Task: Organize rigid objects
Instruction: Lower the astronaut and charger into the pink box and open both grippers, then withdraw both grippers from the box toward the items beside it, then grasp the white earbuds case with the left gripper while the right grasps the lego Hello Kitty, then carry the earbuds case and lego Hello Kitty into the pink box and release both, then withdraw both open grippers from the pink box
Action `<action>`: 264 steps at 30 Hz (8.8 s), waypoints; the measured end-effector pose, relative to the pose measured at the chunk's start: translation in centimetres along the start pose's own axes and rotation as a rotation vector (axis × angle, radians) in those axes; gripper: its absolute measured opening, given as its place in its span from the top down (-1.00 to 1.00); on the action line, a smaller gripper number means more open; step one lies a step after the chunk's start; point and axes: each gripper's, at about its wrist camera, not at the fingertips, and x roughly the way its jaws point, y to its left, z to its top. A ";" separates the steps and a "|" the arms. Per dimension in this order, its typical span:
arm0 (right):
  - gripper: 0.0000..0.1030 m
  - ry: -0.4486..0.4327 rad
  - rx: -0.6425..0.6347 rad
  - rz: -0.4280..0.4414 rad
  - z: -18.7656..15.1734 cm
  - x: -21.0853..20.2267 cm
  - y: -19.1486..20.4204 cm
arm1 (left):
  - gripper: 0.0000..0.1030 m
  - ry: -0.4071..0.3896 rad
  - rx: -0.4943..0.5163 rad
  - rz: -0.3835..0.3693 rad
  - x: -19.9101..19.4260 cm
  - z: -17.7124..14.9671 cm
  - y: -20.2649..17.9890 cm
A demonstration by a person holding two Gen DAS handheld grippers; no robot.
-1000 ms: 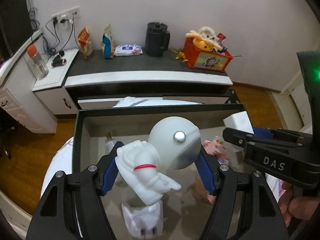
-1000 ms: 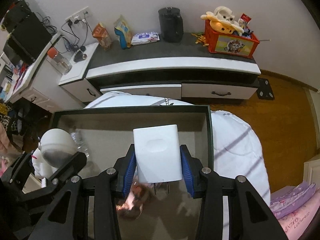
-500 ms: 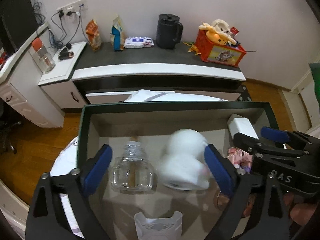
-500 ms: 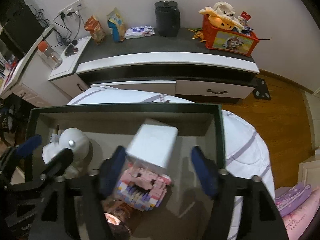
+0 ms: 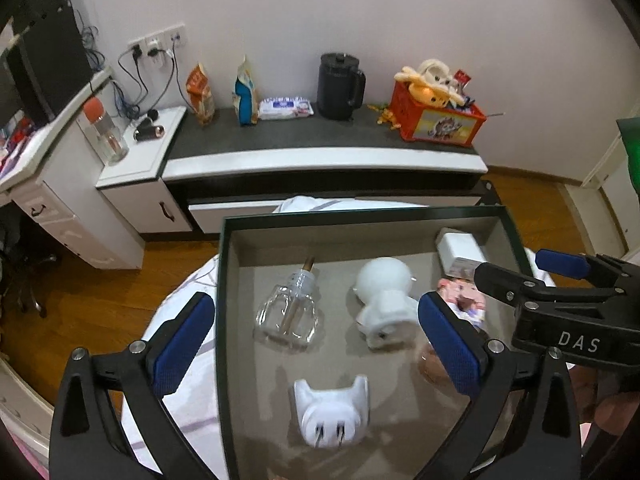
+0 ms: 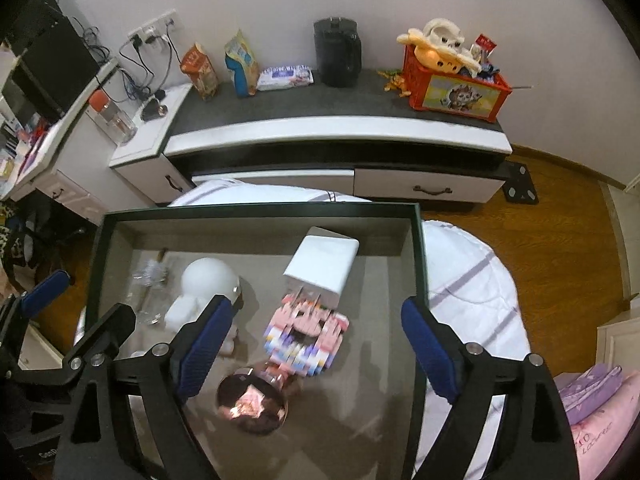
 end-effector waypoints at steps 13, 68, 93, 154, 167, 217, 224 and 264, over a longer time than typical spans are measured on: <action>-0.81 -0.129 0.029 -0.021 -9.5 -14.2 1.4 | -0.99 -0.138 0.016 -0.014 -14.5 -4.6 0.8; -0.81 0.095 0.041 0.009 -26.6 -5.4 3.2 | -0.99 0.073 -0.010 0.017 -8.3 -20.6 3.0; -0.50 0.160 -0.037 0.087 -26.3 -0.9 6.2 | -0.99 0.189 0.006 -0.052 -1.5 -20.1 -0.5; -0.22 -0.043 0.040 0.078 -18.7 -11.8 0.9 | 0.15 -0.055 -0.044 -0.037 -10.7 -12.9 2.4; -0.22 -0.107 0.002 0.034 -9.5 -10.2 -0.7 | 0.14 -0.078 -0.032 -0.090 -8.8 -6.4 -1.6; -1.00 0.066 0.016 0.121 -10.3 -6.0 -0.9 | -0.99 0.070 -0.037 0.041 -6.6 -9.2 -0.4; -1.00 -0.065 0.028 0.071 -11.9 -12.5 -0.1 | -0.99 -0.029 -0.014 0.044 -12.9 -8.8 0.4; -1.00 -0.381 -0.032 -0.121 -20.7 -25.2 4.1 | -0.99 -0.275 -0.050 0.058 -26.6 -13.8 1.7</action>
